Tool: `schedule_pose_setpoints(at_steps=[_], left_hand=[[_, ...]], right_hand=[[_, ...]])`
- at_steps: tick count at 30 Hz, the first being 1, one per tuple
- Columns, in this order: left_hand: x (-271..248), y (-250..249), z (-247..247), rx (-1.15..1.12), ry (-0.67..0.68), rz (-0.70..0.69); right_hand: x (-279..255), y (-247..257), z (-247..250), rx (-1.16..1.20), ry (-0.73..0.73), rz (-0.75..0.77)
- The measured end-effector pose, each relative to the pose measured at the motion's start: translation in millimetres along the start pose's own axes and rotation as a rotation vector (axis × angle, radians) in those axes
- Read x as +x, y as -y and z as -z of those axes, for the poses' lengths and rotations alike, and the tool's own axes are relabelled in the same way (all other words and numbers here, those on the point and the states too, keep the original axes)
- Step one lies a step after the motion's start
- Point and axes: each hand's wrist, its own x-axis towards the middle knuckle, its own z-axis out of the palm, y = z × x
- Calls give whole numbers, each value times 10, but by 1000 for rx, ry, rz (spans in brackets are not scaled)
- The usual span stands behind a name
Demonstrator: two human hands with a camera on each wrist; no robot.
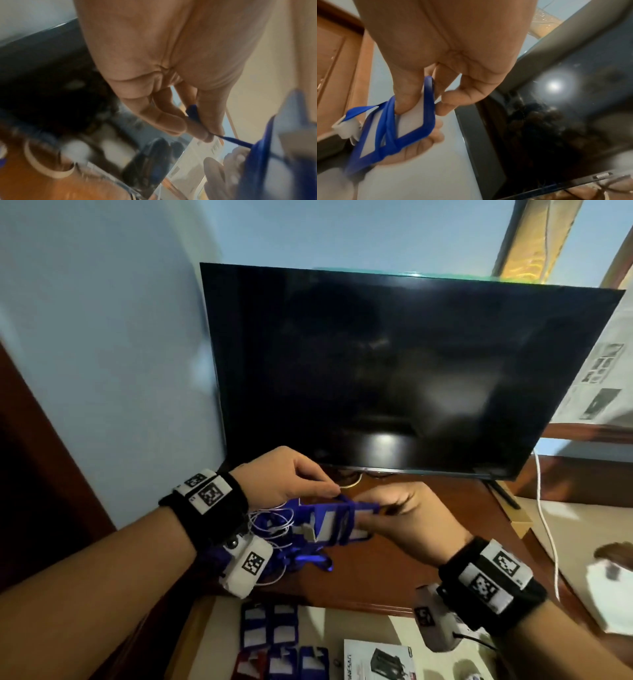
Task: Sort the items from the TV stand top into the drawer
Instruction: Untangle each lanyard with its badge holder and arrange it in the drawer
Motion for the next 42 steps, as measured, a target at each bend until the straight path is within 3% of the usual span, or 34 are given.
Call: schedule_pose_setpoints(at_steps=[4, 8, 12, 15, 20, 24, 29, 31, 36, 40, 42], left_hand=[[-85, 309, -385, -703, -40, 99], [-181, 548, -753, -1113, -166, 102], [-309, 894, -1061, -1348, -274, 317], [-442, 1185, -1248, -1436, -272, 501], [-658, 1494, -1700, -1302, -197, 610], [-746, 1925, -2205, -1192, -239, 737], [-677, 2347, -2505, -1162, -222, 912], [-604, 2499, -2578, -1056, -221, 977], [-359, 2906, -2771, -861, -256, 1083], [-140, 3410, -3031, -712, -297, 1084], [-24, 3157, -2891, -585, -298, 1055]], right_hand=[[2, -39, -121, 234, -152, -29], [-58, -291, -432, 372, -319, -177], [-235, -572, -830, 525, -354, -393], [-385, -829, -1112, 619, -348, -572], [-611, -1268, -1407, 471, -200, -848], [-857, -1365, -1602, 301, 69, -999], [-1090, -1595, -1736, -176, 415, -891], [-1109, -1641, -1727, -290, 489, -867], [-1069, -1838, -1560, -385, 477, -824], [-856, -2010, -1244, -373, 285, -664], [-667, -2148, -1164, -326, 163, -602]])
